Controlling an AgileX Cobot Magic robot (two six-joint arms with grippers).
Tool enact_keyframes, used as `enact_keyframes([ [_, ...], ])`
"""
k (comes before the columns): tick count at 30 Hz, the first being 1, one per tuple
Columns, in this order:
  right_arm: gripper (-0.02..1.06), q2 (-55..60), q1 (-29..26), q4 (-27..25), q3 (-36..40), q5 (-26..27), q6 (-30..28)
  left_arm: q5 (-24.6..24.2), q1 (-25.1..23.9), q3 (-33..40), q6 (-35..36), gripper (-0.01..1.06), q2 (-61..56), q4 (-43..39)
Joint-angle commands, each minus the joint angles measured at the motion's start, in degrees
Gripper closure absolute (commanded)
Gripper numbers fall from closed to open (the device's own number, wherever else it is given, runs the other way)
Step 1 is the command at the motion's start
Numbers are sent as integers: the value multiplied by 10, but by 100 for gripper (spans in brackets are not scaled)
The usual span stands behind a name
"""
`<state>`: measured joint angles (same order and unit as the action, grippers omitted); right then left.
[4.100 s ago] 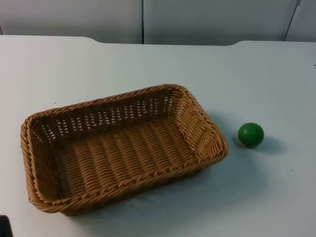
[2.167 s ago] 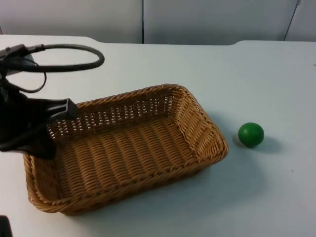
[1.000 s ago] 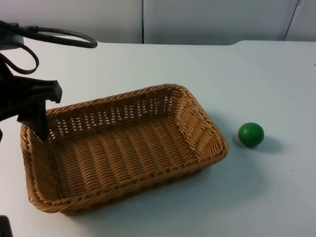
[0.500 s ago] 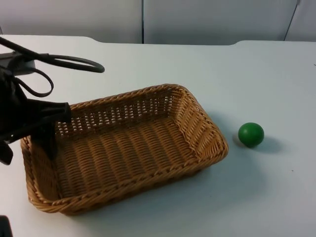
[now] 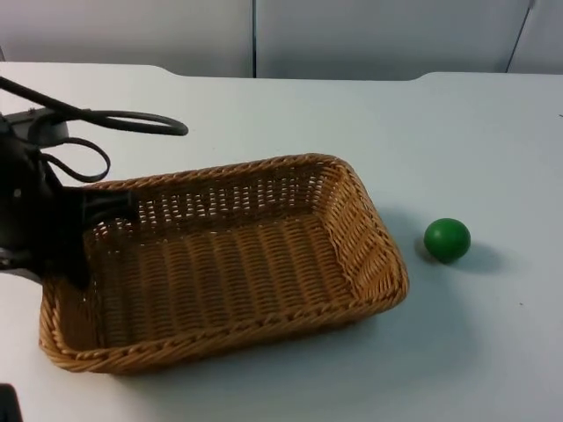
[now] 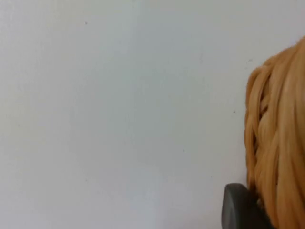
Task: Pick up the basket with the left hand and place the ball into the basket with the right hand.
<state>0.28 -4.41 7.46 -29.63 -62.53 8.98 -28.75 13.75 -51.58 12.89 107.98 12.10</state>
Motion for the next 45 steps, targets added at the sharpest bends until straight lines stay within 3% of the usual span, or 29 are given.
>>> enact_keyframes([
  [1,105,-3,-4,2,3,5,0,2,-7,2,-4,105,4,-17],
  [12,105,-3,-4,2,3,5,0,-23,-33,2,-7,105,4,15],
  [19,105,-3,-4,2,3,5,0,-29,-33,2,-86,105,-29,121],
  [40,105,-3,-4,2,3,5,0,-90,-76,2,-90,105,-137,137],
  [45,105,-3,-4,2,3,5,0,-91,-76,2,-94,105,-137,179],
])
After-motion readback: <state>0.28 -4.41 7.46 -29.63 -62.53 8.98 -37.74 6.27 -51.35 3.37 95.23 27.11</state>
